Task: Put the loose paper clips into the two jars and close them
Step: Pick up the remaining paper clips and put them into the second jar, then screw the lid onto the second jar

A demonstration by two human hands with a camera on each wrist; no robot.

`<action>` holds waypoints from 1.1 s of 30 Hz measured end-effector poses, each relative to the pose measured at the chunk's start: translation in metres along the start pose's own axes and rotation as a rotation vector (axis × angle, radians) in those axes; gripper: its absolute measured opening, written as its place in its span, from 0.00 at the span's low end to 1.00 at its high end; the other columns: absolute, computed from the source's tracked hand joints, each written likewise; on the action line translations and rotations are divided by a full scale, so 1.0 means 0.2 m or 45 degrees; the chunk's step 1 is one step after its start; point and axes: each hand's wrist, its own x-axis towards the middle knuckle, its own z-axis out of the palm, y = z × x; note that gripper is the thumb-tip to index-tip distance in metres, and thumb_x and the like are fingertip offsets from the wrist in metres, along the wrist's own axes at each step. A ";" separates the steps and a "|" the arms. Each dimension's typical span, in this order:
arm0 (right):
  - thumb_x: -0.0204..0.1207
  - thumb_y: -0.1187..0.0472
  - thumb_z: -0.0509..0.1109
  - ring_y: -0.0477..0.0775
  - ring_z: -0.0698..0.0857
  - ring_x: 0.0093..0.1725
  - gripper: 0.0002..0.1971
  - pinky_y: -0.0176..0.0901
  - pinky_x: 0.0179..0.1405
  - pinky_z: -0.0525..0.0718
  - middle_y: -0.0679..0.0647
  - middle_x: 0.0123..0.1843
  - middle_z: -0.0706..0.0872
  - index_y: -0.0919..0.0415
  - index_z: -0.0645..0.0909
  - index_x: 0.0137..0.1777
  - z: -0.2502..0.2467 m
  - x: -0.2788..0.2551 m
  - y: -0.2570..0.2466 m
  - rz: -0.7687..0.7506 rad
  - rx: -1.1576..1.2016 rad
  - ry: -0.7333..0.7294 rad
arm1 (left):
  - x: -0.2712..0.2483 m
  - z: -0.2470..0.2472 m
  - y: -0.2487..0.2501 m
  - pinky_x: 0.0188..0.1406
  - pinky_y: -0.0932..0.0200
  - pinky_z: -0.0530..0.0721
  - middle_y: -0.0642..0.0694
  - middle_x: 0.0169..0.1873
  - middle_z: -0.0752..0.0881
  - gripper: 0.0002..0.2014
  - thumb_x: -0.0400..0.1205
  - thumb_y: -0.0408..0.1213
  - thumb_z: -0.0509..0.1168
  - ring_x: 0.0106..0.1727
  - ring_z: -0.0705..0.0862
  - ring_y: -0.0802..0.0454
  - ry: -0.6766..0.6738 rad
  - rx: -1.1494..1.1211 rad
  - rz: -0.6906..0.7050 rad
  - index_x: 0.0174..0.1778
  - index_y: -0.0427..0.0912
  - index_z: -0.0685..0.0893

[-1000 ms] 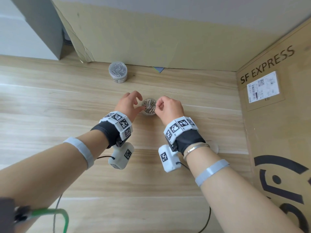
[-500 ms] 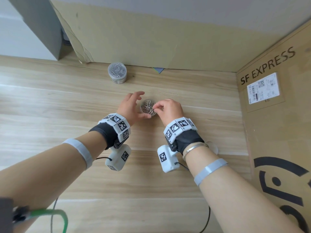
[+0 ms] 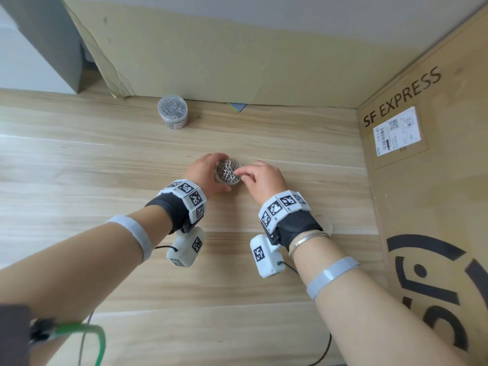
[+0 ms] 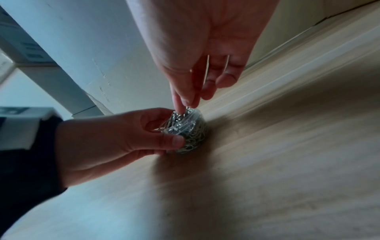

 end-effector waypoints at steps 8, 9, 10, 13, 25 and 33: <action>0.79 0.59 0.66 0.52 0.89 0.53 0.10 0.46 0.57 0.85 0.50 0.52 0.92 0.51 0.87 0.55 -0.02 -0.04 0.04 0.083 0.056 0.093 | -0.04 0.02 0.03 0.62 0.53 0.75 0.43 0.63 0.81 0.37 0.64 0.37 0.79 0.63 0.80 0.44 -0.043 0.004 -0.002 0.69 0.44 0.74; 0.78 0.59 0.66 0.52 0.89 0.52 0.10 0.47 0.56 0.86 0.50 0.51 0.92 0.51 0.87 0.54 -0.03 -0.05 0.06 0.095 0.048 0.111 | -0.05 0.02 0.04 0.61 0.54 0.75 0.43 0.63 0.81 0.37 0.64 0.37 0.79 0.62 0.80 0.44 -0.049 0.010 0.002 0.69 0.45 0.74; 0.78 0.60 0.66 0.52 0.89 0.51 0.09 0.47 0.55 0.86 0.50 0.51 0.92 0.51 0.87 0.53 -0.05 -0.06 0.08 0.112 0.041 0.126 | -0.05 0.03 0.05 0.60 0.55 0.75 0.44 0.62 0.81 0.36 0.64 0.37 0.79 0.62 0.79 0.45 -0.056 0.016 0.006 0.69 0.45 0.74; 0.77 0.64 0.64 0.54 0.88 0.52 0.11 0.47 0.55 0.85 0.50 0.52 0.91 0.53 0.86 0.53 -0.08 -0.10 0.15 0.161 -0.039 0.130 | -0.07 0.06 0.09 0.60 0.55 0.75 0.44 0.62 0.81 0.36 0.64 0.37 0.79 0.63 0.79 0.45 -0.095 0.009 0.017 0.69 0.45 0.74; 0.70 0.58 0.72 0.64 0.71 0.69 0.28 0.55 0.66 0.78 0.55 0.71 0.70 0.48 0.70 0.70 -0.15 -0.33 0.48 0.690 -0.281 -0.051 | -0.14 0.24 0.27 0.57 0.57 0.76 0.44 0.63 0.81 0.35 0.65 0.36 0.79 0.62 0.80 0.44 -0.174 -0.013 0.081 0.68 0.46 0.75; 0.67 0.57 0.78 0.67 0.74 0.69 0.39 0.54 0.67 0.77 0.63 0.73 0.65 0.53 0.63 0.75 -0.13 -0.40 0.60 0.883 -0.196 -0.098 | -0.18 0.29 0.30 0.56 0.55 0.78 0.45 0.63 0.79 0.35 0.65 0.37 0.79 0.60 0.81 0.44 -0.202 -0.036 0.092 0.67 0.47 0.75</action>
